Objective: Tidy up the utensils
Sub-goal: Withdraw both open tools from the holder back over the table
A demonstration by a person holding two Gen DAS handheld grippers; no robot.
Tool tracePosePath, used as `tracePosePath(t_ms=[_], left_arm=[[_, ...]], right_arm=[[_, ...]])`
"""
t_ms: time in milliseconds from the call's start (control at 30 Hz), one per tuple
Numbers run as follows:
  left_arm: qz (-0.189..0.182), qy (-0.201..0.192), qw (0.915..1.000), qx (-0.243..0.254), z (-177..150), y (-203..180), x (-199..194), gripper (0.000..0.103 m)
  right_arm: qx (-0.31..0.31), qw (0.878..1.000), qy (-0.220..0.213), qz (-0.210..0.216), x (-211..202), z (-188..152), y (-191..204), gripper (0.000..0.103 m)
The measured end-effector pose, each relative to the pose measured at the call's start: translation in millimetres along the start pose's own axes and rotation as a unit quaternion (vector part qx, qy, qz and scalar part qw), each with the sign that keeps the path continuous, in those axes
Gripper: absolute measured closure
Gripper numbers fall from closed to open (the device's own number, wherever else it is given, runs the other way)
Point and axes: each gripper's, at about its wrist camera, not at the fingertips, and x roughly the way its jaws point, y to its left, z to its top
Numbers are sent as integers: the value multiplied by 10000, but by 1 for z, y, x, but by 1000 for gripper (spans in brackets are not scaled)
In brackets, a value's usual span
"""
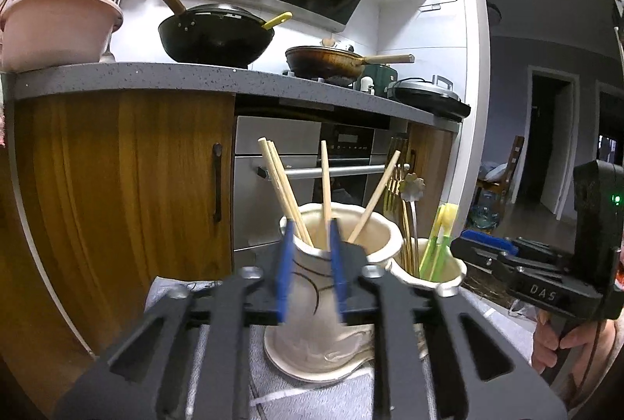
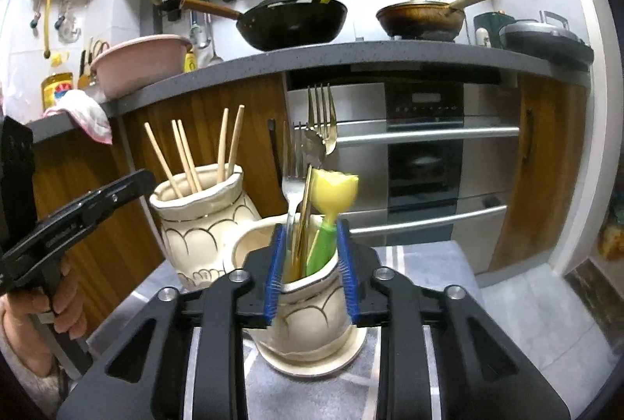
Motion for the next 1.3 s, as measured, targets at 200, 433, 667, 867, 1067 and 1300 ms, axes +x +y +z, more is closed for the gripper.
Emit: tracePosePath(t_ms=[200,433,667,867,1067,1300], left_arm=[[38,16,9999,113,-11,-5,-21,62],[172,29,9994,295,-25,-15,-43,35],[311,-23,9978,579,-41,-26,-59,11],[424,-30,9976,543,-48,-22,-61,6],[393,69,9984,401,-49,-15,-57,6],[486,144,9981,359,-48,-13,-54,6]], right_arm=[[-60,9997,-164,-188,-22,-10,4,38],[-348,9981,-333,-393,-38,-23,19,18],[-641,9948,-587,-537,-44,-34,32,6],[-619,9940,-626,-654,-43,-40,32,5],[-414,9937,-761,-713,-46,-40,25,5],[-441,9926,-836,-763,-49,-40,27,5]])
